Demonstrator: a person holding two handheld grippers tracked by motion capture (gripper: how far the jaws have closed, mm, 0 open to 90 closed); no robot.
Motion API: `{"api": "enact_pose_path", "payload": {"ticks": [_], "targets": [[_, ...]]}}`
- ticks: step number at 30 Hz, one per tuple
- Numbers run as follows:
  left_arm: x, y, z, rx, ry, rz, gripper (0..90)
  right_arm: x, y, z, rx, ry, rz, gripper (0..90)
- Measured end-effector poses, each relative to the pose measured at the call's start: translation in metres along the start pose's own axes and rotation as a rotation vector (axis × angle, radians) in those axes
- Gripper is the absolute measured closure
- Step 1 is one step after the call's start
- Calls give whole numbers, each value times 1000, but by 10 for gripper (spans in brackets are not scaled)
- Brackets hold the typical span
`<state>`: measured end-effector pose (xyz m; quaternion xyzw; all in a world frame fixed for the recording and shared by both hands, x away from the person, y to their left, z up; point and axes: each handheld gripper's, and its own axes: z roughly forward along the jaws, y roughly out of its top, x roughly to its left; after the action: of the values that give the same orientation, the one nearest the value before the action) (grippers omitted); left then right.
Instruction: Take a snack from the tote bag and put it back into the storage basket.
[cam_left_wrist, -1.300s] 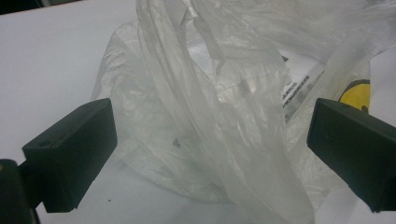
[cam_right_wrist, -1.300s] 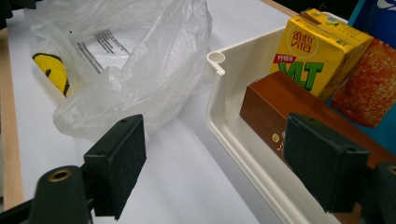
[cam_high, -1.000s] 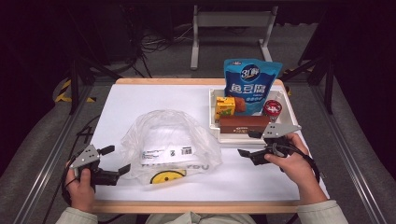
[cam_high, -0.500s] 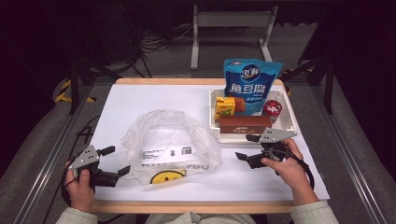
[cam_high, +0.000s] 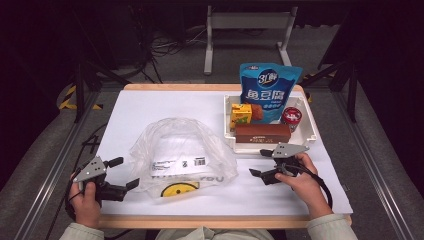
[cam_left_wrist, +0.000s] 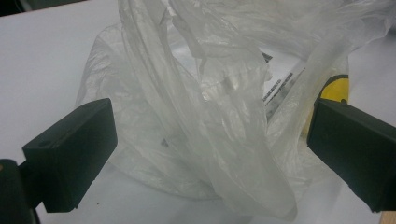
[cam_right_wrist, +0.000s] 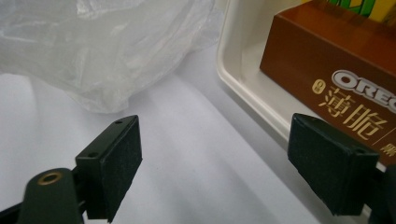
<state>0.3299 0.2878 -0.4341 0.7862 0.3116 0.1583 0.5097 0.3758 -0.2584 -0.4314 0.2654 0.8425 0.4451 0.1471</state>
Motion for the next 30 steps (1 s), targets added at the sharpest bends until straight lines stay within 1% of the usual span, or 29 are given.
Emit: {"api": "enact_pose_path", "payload": {"ticks": [1, 3, 4, 5, 6, 7, 8, 9, 13, 15, 19, 24, 30], "targets": [[0, 0, 0, 0, 0, 0, 23, 0, 0, 0, 0, 0, 0, 187], [-1, 0, 0, 2, -2, -5, 23, 1, -2, 3, 17, 2, -1, 188], [0, 0, 1, 3, -3, 1, 23, 1, -2, 3, 17, 2, -1, 188], [0, 0, 1, 4, -2, 2, 23, 2, -2, 4, 26, 3, 2, 187], [0, 0, 1, 4, -2, 1, 23, 3, -4, 6, 49, -9, -10, 187], [0, 0, 1, 5, -2, 1, 23, 3, -5, 7, 59, -11, -14, 186], [0, 0, 1, 5, -2, 1, 23, 3, -5, 7, 59, -11, -14, 186], [0, 0, 1, 6, -3, 1, 23, 3, -6, 9, 74, -12, -12, 168], [0, 0, 1, 10, -1, 2, 23, 2, -8, 10, 90, -12, -14, 168], [0, 0, 1, 11, -2, 0, 23, 0, -10, 12, 107, -16, -11, 167], [0, 0, 1, 11, -4, -1, 23, 0, -10, 12, 110, -19, -8, 164], [0, -1, 1, 17, -5, 1, 23, -3, -10, 12, 104, -20, 15, 163], [1, -1, 2, 20, -2, -2, 23, -3, -11, 12, 109, -20, 3, 163]]}}
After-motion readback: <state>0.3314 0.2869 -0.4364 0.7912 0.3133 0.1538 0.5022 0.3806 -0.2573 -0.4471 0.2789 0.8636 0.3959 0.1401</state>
